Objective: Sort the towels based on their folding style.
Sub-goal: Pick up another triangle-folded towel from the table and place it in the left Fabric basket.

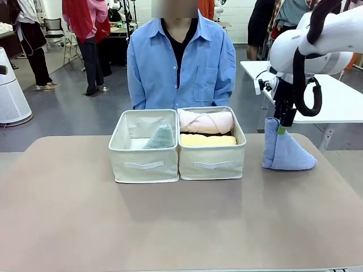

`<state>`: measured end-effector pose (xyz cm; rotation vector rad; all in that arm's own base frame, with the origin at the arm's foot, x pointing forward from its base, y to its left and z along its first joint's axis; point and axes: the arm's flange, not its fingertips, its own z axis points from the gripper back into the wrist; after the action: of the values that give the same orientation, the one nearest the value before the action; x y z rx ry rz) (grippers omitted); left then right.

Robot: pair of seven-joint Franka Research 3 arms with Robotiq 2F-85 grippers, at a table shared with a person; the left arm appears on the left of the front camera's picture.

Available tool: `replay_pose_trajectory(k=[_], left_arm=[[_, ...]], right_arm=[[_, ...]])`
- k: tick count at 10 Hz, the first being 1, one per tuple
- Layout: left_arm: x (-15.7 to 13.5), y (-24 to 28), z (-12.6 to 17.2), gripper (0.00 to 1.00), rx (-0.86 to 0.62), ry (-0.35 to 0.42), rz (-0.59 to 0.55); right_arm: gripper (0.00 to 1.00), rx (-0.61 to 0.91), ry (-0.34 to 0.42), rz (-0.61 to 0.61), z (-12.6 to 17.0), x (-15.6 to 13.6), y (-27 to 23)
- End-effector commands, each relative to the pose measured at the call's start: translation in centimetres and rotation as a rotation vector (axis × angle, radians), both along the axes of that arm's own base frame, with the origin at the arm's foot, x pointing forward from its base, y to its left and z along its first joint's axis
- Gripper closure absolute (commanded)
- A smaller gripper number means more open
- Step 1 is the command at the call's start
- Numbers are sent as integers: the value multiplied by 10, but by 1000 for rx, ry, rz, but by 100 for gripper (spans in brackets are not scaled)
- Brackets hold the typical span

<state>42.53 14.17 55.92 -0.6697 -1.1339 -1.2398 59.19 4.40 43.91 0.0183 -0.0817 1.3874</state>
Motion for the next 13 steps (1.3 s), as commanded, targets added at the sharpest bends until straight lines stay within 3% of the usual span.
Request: replay_pose_trajectory(k=[1, 5, 6, 7, 8, 9, 10, 13], left_arm=[[-1, 0, 1, 0, -14, -15, -3], [-1, 0, 1, 0, -14, -15, -3], [-1, 0, 1, 0, -14, -15, -3], [-1, 0, 1, 0, -14, -15, -3], [-1, 0, 1, 0, -14, -15, -3], [-1, 0, 1, 0, -14, -15, -3], [-1, 0, 1, 0, -14, -15, -3], [-1, 0, 1, 0, -14, -15, -3]], right_arm=[[0, 7, 41, -37, -2, 14, 0], [0, 39, 136, 6, -9, 16, -10], [60, 36, 135, 14, -7, 14, -9], [60, 43, 141, 14, -5, 14, -8], [100, 44, 142, 13, -3, 13, -8], [65, 61, 140, 9, 1, 13, -10], [100, 68, 142, 13, 4, 12, -11], [100, 76, 143, 13, 7, 8, -12]])
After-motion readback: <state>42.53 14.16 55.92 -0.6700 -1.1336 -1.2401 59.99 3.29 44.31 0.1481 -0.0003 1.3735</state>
